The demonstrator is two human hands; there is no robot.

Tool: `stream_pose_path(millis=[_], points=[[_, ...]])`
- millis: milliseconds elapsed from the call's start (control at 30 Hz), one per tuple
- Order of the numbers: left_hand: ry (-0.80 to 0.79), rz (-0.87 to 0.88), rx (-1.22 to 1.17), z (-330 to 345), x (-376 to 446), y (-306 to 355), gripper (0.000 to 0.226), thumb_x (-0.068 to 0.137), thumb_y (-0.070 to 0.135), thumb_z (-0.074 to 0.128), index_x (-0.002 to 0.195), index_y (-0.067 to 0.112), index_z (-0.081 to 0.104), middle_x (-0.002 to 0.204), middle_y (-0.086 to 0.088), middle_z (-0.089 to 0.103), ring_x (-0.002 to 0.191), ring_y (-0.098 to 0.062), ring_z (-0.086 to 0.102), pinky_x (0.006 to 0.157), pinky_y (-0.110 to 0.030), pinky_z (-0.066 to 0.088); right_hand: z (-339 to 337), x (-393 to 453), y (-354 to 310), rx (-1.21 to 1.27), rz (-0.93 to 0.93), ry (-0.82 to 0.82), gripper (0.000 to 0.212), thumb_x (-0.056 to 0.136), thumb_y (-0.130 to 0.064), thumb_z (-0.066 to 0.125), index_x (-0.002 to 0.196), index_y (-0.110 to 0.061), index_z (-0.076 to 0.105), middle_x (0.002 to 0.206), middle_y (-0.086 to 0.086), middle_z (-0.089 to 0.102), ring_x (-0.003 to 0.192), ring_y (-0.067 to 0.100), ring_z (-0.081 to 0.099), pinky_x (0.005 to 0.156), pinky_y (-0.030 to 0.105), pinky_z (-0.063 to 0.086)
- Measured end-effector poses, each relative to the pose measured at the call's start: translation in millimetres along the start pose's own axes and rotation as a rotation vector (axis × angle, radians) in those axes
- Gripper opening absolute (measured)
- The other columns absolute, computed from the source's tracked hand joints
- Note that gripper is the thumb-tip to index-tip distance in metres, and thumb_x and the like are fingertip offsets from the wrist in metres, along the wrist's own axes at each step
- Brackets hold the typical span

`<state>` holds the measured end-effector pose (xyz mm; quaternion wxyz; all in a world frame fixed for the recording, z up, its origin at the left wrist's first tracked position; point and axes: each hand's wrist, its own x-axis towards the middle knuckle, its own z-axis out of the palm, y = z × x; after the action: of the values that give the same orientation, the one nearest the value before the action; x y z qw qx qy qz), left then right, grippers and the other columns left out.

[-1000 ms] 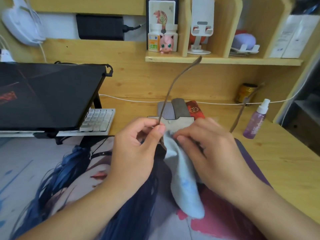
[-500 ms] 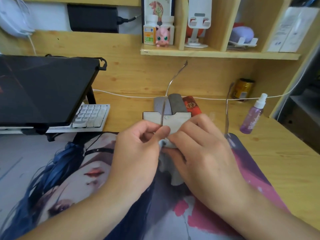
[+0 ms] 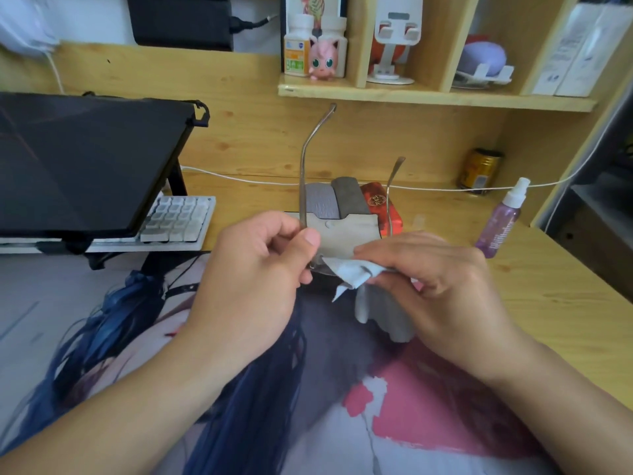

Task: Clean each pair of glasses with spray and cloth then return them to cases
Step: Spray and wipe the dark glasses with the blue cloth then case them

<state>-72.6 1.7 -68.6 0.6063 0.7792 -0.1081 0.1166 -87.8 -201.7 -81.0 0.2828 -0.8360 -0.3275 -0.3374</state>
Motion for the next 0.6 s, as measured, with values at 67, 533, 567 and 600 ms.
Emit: stream_pose_path(millis=[67, 533, 567, 600], points=[[-0.001, 0.017, 0.001, -1.0, 0.3, 0.5, 0.018, 0.096, 0.024, 0.063, 0.079, 0.021, 0.067, 0.062, 0.002, 0.067, 0.058, -0.006, 0.06, 0.071, -0.035, 0.05, -1.7, -0.2, 1.4, 0.015, 0.003, -0.011, 0.016, 0.091, -0.001, 0.067, 0.096, -0.015, 0.076, 0.08, 0.001, 0.074, 0.092, 0.011, 0.068, 0.085, 0.03, 0.05], [-0.107, -0.011, -0.186, 4.6, -0.7, 0.2, 0.023, 0.097, 0.009, 0.062, 0.075, 0.007, 0.066, 0.055, 0.001, 0.063, 0.051, -0.007, 0.058, 0.059, -0.018, 0.047, 14.3, 0.2, -15.9, -0.11, -0.038, 0.132, 0.006, 0.088, -0.007, 0.077, 0.084, -0.004, 0.073, 0.075, 0.003, 0.065, 0.078, 0.022, 0.062, 0.07, 0.031, 0.048], [-0.103, -0.028, -0.21, 5.4, -0.2, -0.7, 0.023, 0.097, 0.009, 0.063, 0.074, 0.008, 0.067, 0.055, 0.0, 0.063, 0.053, -0.011, 0.058, 0.061, -0.024, 0.048, 17.4, 1.1, -19.6, -0.128, -0.025, 0.157, 0.006, 0.087, -0.007, 0.077, 0.083, -0.005, 0.073, 0.075, 0.002, 0.065, 0.077, 0.021, 0.062, 0.069, 0.029, 0.048], [-0.1, -0.047, -0.239, 5.7, 0.2, -1.6, 0.024, 0.097, 0.01, 0.064, 0.073, 0.009, 0.068, 0.057, -0.002, 0.063, 0.055, -0.014, 0.057, 0.064, -0.03, 0.048, 20.6, 1.8, -22.7, -0.154, -0.013, 0.173, 0.007, 0.087, -0.008, 0.077, 0.082, -0.005, 0.072, 0.075, 0.002, 0.064, 0.077, 0.019, 0.061, 0.069, 0.028, 0.048]])
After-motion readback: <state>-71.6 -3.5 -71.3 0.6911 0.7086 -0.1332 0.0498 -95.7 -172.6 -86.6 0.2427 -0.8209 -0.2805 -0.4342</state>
